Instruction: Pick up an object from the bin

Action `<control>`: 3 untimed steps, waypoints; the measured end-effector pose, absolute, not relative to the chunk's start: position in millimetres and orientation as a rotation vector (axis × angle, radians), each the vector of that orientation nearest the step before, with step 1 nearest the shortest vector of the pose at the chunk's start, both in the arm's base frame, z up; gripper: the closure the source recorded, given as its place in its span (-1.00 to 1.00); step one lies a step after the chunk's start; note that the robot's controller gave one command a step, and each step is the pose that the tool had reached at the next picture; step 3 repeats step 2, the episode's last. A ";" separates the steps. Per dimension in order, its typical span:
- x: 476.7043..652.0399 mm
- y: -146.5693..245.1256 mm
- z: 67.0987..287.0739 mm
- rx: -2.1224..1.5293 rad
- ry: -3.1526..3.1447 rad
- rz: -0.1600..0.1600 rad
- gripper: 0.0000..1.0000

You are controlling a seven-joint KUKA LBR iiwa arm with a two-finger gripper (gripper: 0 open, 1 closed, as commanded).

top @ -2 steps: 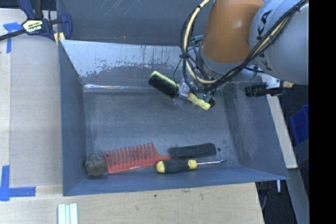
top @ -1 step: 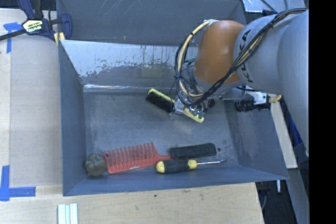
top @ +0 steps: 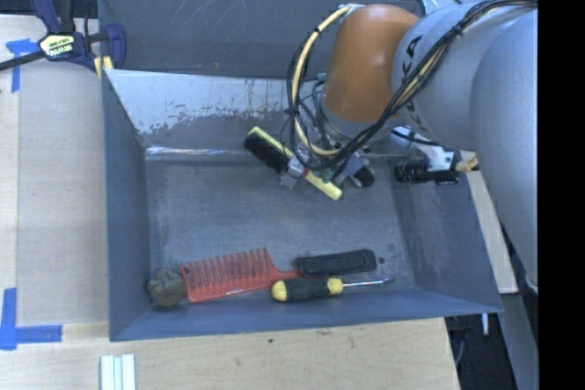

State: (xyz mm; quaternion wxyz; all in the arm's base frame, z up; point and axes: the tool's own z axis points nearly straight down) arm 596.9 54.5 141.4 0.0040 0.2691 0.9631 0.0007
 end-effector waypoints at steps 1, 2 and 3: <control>596.9 54.5 141.4 0.842 3.018 0.002 1.00; 595.3 57.8 251.5 0.831 3.023 0.001 1.00; 595.3 57.8 251.5 0.831 3.023 0.001 1.00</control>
Offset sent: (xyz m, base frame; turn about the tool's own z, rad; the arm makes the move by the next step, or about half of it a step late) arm -0.0026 0.0059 0.1697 -0.0097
